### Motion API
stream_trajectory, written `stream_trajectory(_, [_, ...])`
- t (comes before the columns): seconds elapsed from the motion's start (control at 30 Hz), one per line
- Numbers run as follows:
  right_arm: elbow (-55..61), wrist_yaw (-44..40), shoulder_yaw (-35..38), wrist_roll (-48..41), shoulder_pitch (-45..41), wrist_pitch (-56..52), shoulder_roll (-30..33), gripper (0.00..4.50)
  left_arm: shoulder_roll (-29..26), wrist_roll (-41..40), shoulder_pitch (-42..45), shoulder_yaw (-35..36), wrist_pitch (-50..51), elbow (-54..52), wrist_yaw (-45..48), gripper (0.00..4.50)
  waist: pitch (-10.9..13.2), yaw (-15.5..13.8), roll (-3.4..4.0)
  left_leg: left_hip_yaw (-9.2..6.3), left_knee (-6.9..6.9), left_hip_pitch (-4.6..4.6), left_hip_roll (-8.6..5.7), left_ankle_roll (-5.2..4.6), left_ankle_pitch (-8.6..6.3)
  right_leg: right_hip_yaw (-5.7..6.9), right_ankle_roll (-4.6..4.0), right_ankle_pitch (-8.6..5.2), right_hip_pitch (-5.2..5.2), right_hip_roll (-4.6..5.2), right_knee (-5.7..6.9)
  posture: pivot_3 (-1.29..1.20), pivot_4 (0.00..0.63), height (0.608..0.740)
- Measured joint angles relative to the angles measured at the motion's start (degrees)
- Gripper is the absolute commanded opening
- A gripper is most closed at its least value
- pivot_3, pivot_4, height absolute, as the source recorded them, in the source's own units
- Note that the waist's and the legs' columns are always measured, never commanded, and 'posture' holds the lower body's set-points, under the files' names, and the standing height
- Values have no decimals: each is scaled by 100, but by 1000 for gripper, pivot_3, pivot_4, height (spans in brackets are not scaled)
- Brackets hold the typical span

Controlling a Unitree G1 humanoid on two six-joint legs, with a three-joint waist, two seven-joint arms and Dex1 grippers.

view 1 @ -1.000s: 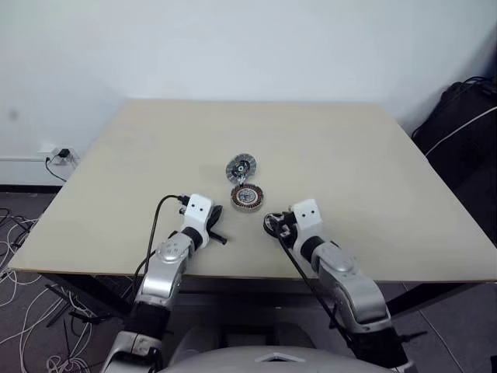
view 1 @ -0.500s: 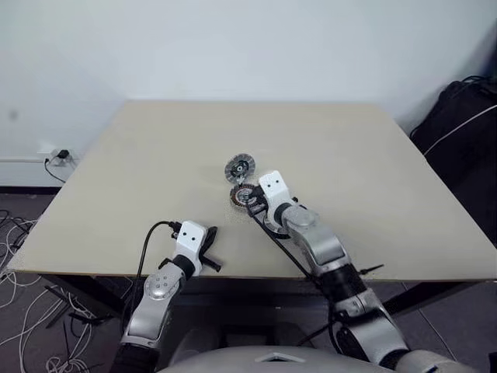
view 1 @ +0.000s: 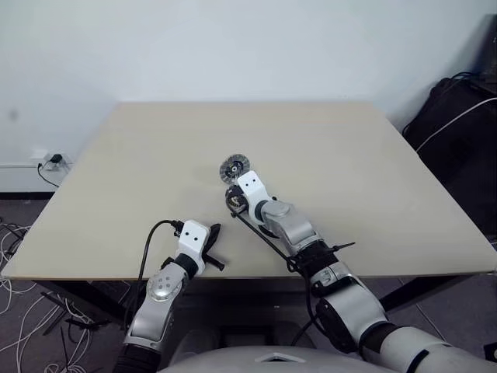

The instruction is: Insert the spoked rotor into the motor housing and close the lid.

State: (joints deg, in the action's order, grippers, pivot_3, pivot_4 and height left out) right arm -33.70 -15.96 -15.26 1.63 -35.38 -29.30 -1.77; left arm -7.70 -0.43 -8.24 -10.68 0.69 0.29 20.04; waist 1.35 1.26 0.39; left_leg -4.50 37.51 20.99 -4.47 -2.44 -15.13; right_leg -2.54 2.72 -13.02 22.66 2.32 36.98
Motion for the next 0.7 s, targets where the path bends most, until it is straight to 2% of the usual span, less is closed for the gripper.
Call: stream_trajectory(0.7, [-1563, 117, 356, 28, -736, 757, -316, 31, 76, -2, -5, -14, 1, 0, -51, 0, -1, 42, 17, 0, -9, -6, 0, 3, 1, -2, -2, -1, 1, -3, 1, 0, 0, 740])
